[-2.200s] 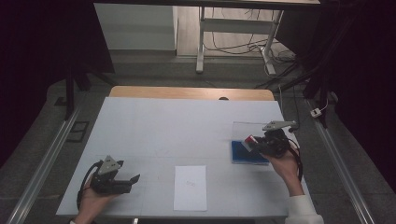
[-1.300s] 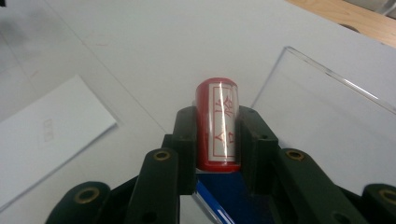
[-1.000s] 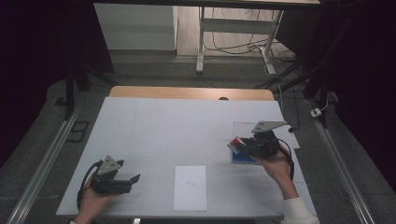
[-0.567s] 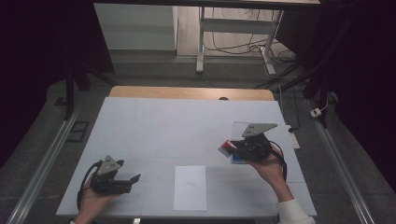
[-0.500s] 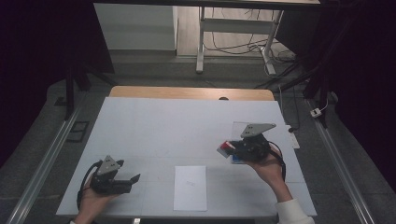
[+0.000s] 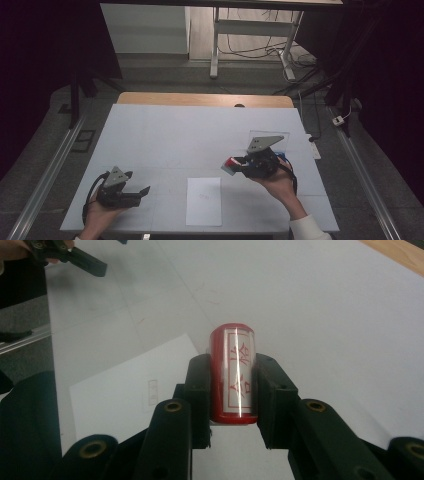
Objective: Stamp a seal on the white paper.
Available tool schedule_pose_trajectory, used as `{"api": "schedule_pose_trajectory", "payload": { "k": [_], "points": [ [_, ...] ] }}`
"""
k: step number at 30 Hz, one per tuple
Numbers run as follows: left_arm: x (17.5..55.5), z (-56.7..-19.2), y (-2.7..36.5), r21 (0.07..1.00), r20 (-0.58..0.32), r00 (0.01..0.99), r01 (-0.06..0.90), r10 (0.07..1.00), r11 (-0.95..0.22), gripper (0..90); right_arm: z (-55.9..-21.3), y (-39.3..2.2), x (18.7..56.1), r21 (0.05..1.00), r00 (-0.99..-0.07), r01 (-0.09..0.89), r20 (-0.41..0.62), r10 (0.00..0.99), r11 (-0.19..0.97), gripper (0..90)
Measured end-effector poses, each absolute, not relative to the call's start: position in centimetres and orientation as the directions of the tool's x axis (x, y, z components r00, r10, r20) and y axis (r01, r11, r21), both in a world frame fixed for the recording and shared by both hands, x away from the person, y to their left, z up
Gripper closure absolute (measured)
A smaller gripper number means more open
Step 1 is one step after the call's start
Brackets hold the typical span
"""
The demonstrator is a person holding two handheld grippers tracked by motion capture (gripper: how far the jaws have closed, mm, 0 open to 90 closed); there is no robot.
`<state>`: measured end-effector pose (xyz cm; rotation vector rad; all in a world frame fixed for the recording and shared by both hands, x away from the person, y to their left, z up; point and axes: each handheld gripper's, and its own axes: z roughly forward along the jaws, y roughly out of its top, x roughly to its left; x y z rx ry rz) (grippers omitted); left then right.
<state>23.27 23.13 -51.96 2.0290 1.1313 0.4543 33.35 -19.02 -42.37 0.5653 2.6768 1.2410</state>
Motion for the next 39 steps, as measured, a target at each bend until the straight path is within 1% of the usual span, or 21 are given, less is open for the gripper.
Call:
{"api": "schedule_pose_trajectory", "payload": {
  "k": [14, 22, 31, 39],
  "points": [
    [23.2, -52.0, 23.1, 0.757, -0.052, 0.547, 0.567, 0.835, -0.325, 16.7, -43.3, -15.7, 31.8, 0.724, -0.954, 0.217, 0.016, 0.298, 0.655, 69.7],
    [23.2, -52.0, 23.0, 0.755, -0.051, 0.55, 0.568, 0.833, -0.329, 16.8, -44.1, -13.7, 30.7, 0.688, -0.972, 0.17, -0.002, 0.237, 0.706, 69.7],
    [23.2, -52.1, 23.0, 0.753, -0.048, 0.554, 0.567, 0.831, -0.334, 17.1, -44.9, -12.9, 30.5, 0.671, -0.975, 0.164, 0.0, 0.221, 0.723, 69.7],
    [23.2, -52.1, 23.0, 0.753, -0.048, 0.554, 0.566, 0.831, -0.334, 17.1, -45.3, -11.9, 29.9, 0.641, -0.979, 0.136, -0.028, 0.2, 0.755, 69.7]
  ]
}}
